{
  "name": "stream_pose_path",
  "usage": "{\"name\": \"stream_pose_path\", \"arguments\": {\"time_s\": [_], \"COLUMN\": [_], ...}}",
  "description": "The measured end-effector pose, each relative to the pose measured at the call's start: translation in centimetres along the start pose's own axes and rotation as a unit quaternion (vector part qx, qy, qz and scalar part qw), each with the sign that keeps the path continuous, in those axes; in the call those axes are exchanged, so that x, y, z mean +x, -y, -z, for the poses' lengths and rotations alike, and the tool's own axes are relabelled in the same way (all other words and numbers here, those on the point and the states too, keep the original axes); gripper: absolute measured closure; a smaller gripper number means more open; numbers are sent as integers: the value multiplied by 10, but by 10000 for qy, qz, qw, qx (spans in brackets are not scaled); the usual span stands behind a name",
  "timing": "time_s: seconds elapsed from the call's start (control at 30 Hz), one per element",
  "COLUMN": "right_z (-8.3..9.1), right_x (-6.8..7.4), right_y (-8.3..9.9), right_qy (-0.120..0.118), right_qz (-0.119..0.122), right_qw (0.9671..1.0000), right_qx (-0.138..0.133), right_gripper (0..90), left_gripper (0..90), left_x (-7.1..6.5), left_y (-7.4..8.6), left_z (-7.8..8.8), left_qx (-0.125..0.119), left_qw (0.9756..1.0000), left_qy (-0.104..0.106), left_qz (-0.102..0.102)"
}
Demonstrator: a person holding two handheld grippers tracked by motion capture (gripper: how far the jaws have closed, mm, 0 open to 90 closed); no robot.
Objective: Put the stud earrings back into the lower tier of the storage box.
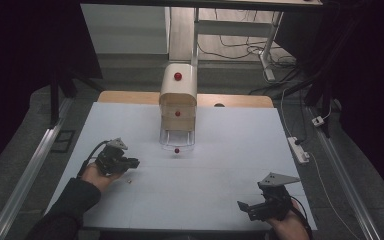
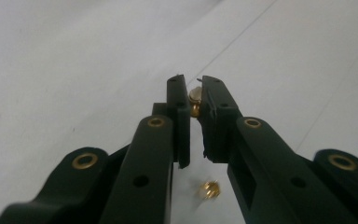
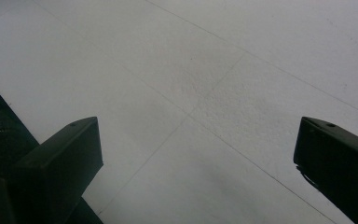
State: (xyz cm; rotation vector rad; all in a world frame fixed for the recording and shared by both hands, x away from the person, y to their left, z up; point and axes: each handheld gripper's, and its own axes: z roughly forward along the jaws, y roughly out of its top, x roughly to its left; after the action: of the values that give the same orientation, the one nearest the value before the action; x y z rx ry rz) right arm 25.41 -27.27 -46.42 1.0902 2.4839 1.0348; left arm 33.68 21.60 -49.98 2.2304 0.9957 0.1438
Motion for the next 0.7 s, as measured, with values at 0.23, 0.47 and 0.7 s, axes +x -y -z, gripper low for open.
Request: {"name": "stream_pose_path", "arguments": {"time_s": [0.23,0.47,0.7], "right_z": [0,0,0], "right_x": [0,0,0], "right_y": [0,0,0], "right_qy": [2,2,3], "right_qz": [5,3,5], "right_qw": [10000,10000,10000], "right_qx": [-1,0,1], "right_gripper": [8,8,8], "left_gripper": [817,817,817], "left_x": [-7,-10,-11], "left_y": [-12,-25,-38], "left_z": [2,1,-4], "left_qx": [-210,-404,-513], "left_qw": [9996,9989,9983], "left_qy": [-17,10,29], "left_qz": [-176,-254,-277]}}
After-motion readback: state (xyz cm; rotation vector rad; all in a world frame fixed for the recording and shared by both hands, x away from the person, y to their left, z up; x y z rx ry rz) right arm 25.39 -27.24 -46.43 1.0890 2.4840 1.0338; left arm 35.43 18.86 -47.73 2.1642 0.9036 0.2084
